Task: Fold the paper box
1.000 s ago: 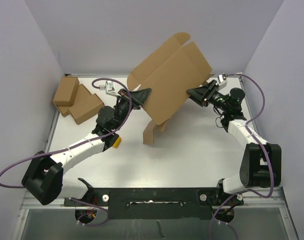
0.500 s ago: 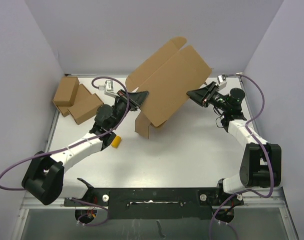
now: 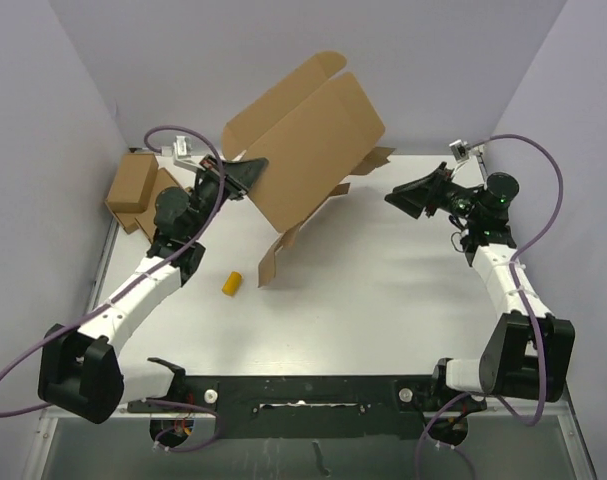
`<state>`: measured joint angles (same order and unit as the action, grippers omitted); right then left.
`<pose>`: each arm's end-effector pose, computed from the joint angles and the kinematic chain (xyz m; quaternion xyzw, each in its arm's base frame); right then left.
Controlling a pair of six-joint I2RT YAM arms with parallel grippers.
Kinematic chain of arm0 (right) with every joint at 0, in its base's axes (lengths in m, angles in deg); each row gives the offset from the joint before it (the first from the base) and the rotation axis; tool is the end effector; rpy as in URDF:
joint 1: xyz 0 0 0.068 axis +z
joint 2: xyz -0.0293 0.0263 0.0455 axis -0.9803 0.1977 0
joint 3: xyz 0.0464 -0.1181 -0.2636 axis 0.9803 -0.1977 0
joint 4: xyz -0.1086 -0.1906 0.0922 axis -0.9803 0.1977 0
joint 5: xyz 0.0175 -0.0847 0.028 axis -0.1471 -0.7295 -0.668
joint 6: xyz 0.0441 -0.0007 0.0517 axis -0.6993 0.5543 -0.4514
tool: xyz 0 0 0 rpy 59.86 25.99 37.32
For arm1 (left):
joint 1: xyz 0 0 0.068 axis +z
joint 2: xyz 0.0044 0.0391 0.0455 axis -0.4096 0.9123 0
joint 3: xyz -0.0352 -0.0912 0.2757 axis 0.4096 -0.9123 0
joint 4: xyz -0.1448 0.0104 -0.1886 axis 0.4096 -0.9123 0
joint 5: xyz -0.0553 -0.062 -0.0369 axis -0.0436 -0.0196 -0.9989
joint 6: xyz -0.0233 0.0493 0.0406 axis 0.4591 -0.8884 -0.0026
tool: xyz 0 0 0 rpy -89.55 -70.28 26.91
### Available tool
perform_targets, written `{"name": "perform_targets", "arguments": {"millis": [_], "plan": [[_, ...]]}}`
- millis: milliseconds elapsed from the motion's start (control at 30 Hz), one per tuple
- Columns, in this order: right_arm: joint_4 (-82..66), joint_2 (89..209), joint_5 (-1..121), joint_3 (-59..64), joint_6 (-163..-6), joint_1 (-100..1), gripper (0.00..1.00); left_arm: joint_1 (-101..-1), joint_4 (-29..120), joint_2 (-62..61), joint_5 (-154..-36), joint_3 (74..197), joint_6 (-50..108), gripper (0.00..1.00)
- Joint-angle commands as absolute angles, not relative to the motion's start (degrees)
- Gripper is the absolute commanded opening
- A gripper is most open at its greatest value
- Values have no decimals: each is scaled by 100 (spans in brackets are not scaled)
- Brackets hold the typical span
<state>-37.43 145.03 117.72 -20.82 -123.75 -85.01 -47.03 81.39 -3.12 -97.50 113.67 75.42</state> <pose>0.2814 0.0181 0.3580 -0.0970 0.6912 0.5541 0.4536 0.2584 -0.1199 0.3899 -0.1139 0.5968 -0.5587 0.5645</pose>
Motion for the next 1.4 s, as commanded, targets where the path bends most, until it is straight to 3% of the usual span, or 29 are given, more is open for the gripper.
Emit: {"name": "perform_targets", "arguments": {"millis": [0,233,500,833,1067,1200,1367], "plan": [[-3023,14038,12423,-1701,-10743,-8713,74,-4486,8267,-754,-10272,12015,7730,0],[-2306,14026,12622,-1714,-9579,-9440,79,-4300,8108,-913,-10528,12398,7904,0],[-781,13891,12626,-1493,-7919,-10020,81,-3954,8118,-1008,-10592,11523,8399,0],[259,14612,11933,-1335,-6537,-10024,82,-3334,8819,-86,-12311,11371,7586,0],[-837,15192,11528,-1819,-6394,-9725,91,-3323,8434,-63,-12848,11414,6252,0],[-330,15712,11264,-1410,-5541,-9291,99,-3311,8553,-28,-12975,11405,6038,0],[748,16349,11384,-600,-5232,-9244,98,-3256,8954,-50,-13027,11261,6036,0]]}}
